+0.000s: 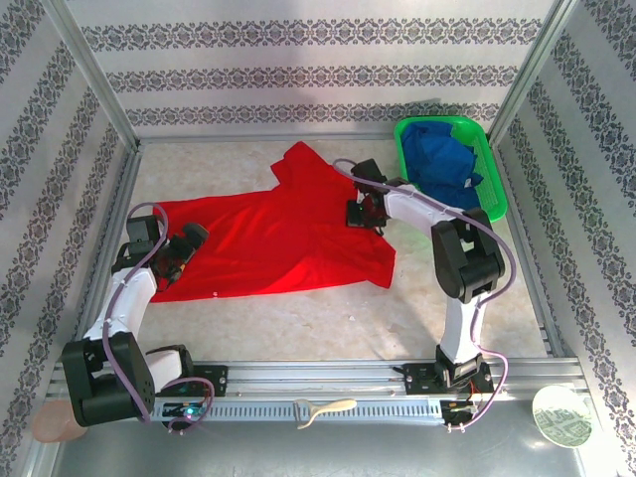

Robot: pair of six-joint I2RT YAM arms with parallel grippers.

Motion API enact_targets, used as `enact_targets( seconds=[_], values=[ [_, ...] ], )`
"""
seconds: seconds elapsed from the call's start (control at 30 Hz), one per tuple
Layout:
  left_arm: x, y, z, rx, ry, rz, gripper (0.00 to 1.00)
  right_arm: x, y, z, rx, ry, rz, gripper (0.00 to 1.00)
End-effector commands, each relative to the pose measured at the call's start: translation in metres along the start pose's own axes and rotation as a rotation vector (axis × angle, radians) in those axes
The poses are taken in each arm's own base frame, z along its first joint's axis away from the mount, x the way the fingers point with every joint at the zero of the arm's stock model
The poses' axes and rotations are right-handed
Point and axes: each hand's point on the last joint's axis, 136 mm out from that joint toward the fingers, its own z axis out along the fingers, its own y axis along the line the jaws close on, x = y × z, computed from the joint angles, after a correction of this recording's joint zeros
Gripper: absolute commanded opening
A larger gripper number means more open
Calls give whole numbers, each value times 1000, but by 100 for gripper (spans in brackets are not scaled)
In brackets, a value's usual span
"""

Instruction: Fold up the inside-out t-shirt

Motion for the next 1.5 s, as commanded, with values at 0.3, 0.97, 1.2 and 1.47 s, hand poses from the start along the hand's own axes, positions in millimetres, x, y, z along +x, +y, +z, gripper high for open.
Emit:
enact_targets(
  seconds=[0.3, 0.97, 1.2, 1.47],
  values=[
    [0, 1, 7, 6, -6, 5, 100, -47, 0, 2, -18, -51, 75, 0],
    [1, -4, 11, 19, 23, 34, 100, 63, -93, -28, 78, -17, 177, 54],
    [6, 12, 29, -25, 53, 31, 100, 74, -94, -5, 54, 38, 212, 27],
    [11, 13, 29, -15, 54, 21, 100, 105, -103, -22, 47, 62, 257, 0]
  ],
)
